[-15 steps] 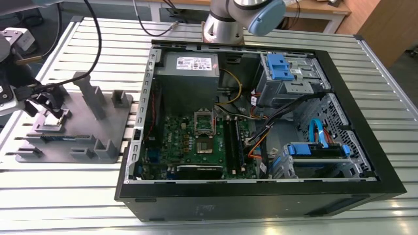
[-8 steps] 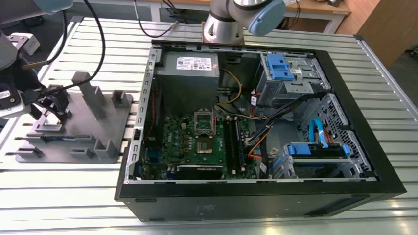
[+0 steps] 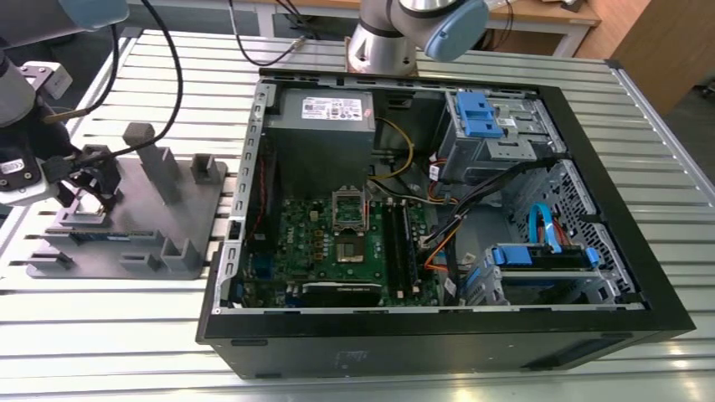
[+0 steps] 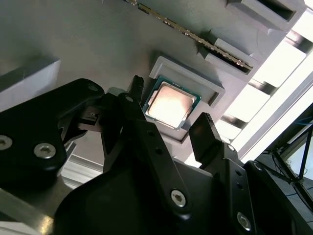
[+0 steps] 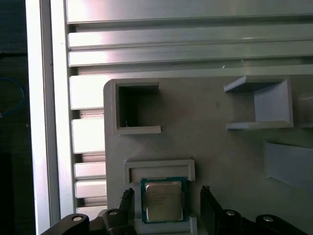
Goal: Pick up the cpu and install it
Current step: 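Pick up the cpu and move it towards the insertion slot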
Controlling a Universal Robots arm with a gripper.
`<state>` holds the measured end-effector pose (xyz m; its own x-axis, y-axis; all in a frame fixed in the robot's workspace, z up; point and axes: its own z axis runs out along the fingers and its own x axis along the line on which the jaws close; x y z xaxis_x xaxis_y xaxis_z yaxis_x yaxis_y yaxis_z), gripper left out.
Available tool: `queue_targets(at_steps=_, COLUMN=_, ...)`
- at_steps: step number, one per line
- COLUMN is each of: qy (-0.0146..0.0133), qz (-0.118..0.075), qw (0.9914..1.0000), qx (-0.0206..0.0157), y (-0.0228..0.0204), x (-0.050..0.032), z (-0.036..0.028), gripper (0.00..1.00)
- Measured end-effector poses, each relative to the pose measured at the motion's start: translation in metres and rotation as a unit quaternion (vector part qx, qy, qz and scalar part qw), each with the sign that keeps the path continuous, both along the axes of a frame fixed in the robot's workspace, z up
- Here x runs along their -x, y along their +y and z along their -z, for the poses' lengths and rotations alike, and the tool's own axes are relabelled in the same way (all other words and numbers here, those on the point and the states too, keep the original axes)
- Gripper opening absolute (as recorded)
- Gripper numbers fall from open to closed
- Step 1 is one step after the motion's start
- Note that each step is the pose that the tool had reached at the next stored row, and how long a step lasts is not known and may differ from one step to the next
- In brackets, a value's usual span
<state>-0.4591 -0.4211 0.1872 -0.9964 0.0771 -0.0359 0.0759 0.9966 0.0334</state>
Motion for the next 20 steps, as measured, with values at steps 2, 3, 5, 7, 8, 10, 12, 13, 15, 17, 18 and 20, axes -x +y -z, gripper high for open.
queue_targets(at_steps=2, qy=0.0001, qz=-0.001, qw=1.00000, qx=0.0000, y=0.0001, x=0.0000, z=0.0015, gripper=0.65)
queue_targets(at_steps=3, qy=0.0001, qz=-0.002, qw=1.00000, qx=0.0000, y=0.0002, x=0.0000, z=0.0021, gripper=0.65)
queue_targets(at_steps=5, qy=0.0001, qz=-0.003, qw=0.99999, qx=0.0000, y=0.0004, x=0.0000, z=0.0032, gripper=0.65)
queue_targets(at_steps=7, qy=0.0001, qz=-0.006, qw=0.99998, qx=-0.0002, y=0.0005, x=0.0001, z=0.0041, gripper=0.65)
queue_targets(at_steps=8, qy=0.0001, qz=-0.007, qw=0.99997, qx=-0.0003, y=0.0006, x=0.0001, z=0.0045, gripper=0.65)
queue_targets(at_steps=10, qy=0.0002, qz=-0.011, qw=0.99994, qx=-0.0007, y=0.0006, x=0.0001, z=0.0051, gripper=0.65)
queue_targets(at_steps=12, qy=0.0001, qz=-0.013, qw=0.99992, qx=-0.0009, y=0.0006, x=0.0000, z=0.0056, gripper=0.65)
queue_targets(at_steps=13, qy=0.0001, qz=-0.013, qw=0.99991, qx=-0.0009, y=0.0006, x=0.0000, z=0.0057, gripper=0.65)
queue_targets(at_steps=15, qy=0.0001, qz=-0.013, qw=0.99991, qx=-0.0009, y=0.0006, x=0.0000, z=0.0058, gripper=0.65)
queue_targets(at_steps=17, qy=0.0001, qz=-0.013, qw=0.99991, qx=-0.0009, y=0.0006, x=0.0000, z=0.0058, gripper=0.65)
queue_targets(at_steps=18, qy=0.0001, qz=-0.013, qw=0.99991, qx=-0.0009, y=0.0005, x=0.0000, z=0.0058, gripper=0.65)
queue_targets(at_steps=20, qy=0.0001, qz=-0.013, qw=0.99991, qx=-0.0009, y=0.0006, x=0.0000, z=0.0058, gripper=0.65)
